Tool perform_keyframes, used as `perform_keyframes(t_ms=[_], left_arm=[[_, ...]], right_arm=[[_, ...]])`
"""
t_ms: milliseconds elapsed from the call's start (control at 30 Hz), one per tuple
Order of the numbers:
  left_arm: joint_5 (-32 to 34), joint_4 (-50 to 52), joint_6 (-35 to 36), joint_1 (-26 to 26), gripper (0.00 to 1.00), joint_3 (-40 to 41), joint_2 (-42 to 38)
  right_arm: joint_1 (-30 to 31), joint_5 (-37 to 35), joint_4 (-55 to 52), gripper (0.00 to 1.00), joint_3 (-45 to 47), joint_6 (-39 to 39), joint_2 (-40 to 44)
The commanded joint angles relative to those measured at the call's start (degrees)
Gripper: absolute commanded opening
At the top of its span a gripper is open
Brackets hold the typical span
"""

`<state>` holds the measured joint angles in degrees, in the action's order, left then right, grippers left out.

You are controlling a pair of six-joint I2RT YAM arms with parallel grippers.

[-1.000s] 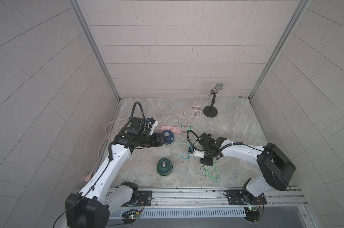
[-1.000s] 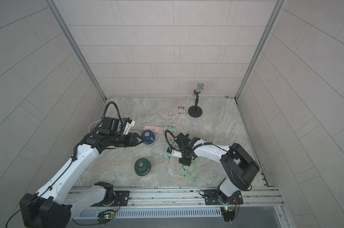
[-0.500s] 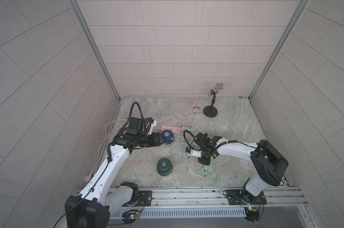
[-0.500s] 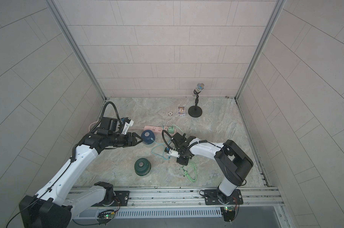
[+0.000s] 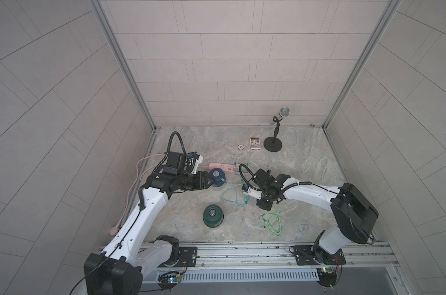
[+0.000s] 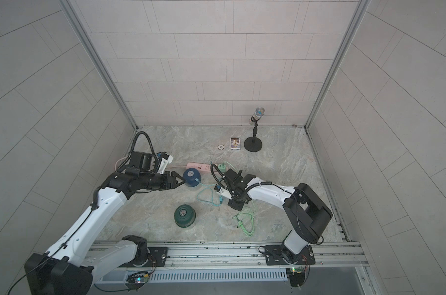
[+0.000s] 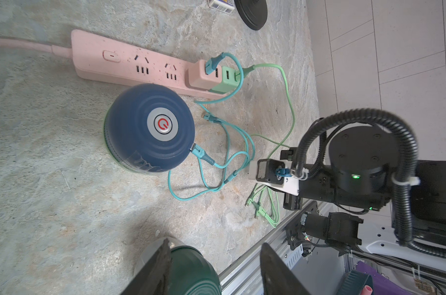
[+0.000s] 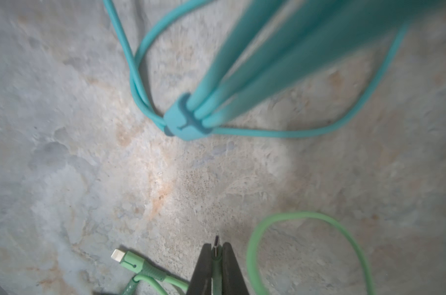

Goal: Charge the cordless meat grinders
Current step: Pick up the charging cable from the center of the board.

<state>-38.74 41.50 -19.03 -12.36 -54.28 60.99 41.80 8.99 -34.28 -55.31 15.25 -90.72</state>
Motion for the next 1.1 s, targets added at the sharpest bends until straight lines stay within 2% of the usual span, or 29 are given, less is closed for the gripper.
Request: perform_keyframes(t_ms=[0,133,300,533,700,900,1067], left_arm=[[-0.90,0.69,0.72,0.32,0.59,-1.17,-0.75],[-1.32,0.42,0.36,0.31,0.59,-2.26,-0.48],[-2.74,-1.79,-0.48,0.26,0.56,-2.77,0.03],[-9.27,-9.09,-0.10,-0.97,0.52,-1.57,1.29],[-7.22,-14.45,0.76,-6.32,0.51,-1.30,1.64],[-5.67,-33.36,-5.21,-13.57,0.48,6.35,1.60],[-5.25,-39.55,-5.06,-18.41,0.48,8.05,3.61]], right_arm=[[-0.94,3.34,-4.21,0.08,-3.90,-2.77,1.95],[-2.49,12.04,-8.98,0.07,-7.90,-3.88,2.50],[-4.38,19.04,-9.63,0.06,-10.68,-5.83,5.45],[-7.82,29.01,-9.02,0.05,-14.35,-8.66,7.82],[-10.32,33.95,-7.43,0.05,-15.63,-12.90,8.23],[-12.90,38.13,-3.53,0.06,-15.23,-19.37,10.36],[-14.91,42.21,3.31,0.06,-12.85,-26.39,12.83]])
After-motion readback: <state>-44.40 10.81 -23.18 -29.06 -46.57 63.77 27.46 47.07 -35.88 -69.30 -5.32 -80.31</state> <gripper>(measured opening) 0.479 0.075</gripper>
